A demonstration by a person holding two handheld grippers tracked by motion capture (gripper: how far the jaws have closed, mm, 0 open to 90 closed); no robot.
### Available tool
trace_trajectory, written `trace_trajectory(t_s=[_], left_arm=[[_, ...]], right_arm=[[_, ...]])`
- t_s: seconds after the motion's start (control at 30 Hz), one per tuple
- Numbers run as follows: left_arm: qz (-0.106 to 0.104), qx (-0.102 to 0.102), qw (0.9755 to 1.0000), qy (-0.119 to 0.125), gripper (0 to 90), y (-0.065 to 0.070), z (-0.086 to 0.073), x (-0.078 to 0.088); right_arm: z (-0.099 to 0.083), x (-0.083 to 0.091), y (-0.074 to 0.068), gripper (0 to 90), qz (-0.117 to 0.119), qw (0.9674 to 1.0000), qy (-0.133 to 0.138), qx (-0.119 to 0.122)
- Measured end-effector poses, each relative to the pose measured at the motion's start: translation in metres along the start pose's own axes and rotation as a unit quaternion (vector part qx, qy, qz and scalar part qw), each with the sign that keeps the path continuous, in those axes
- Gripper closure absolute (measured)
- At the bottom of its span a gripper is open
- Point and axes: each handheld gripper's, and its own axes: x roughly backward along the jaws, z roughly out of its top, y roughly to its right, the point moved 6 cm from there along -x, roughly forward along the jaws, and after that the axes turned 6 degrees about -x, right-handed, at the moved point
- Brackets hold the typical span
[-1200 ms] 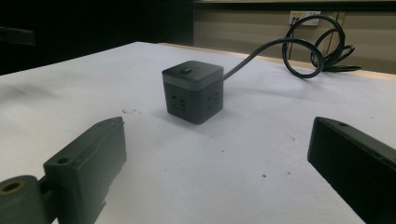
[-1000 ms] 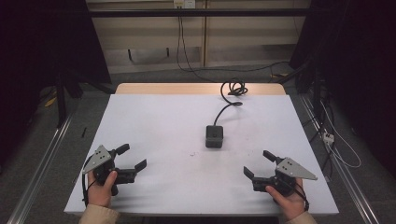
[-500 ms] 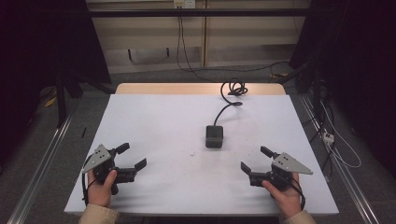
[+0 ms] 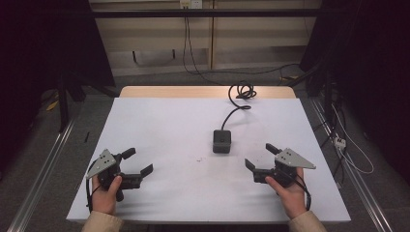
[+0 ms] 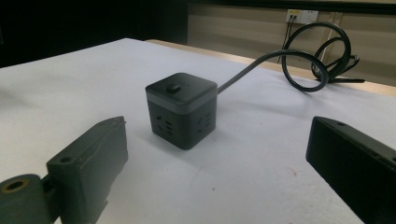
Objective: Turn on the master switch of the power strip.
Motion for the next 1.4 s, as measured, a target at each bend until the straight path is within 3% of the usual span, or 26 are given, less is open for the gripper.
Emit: trace_trajectory(t_s=[0.73, 1.4], left_arm=[[-0.003, -0.001, 1.0, 0.002, 3.3, 0.0, 0.0, 0.0], [-0.005, -0.002, 1.0, -0.002, 3.3, 0.001, -0.001, -0.001]], right_arm=[[0.01, -0.036, -0.007, 7.6, 0.005, 0.9998, -0.016, -0.006], [0.017, -0.059, -0.015, 9.4, 0.012, 0.9996, -0.024, -0.006]])
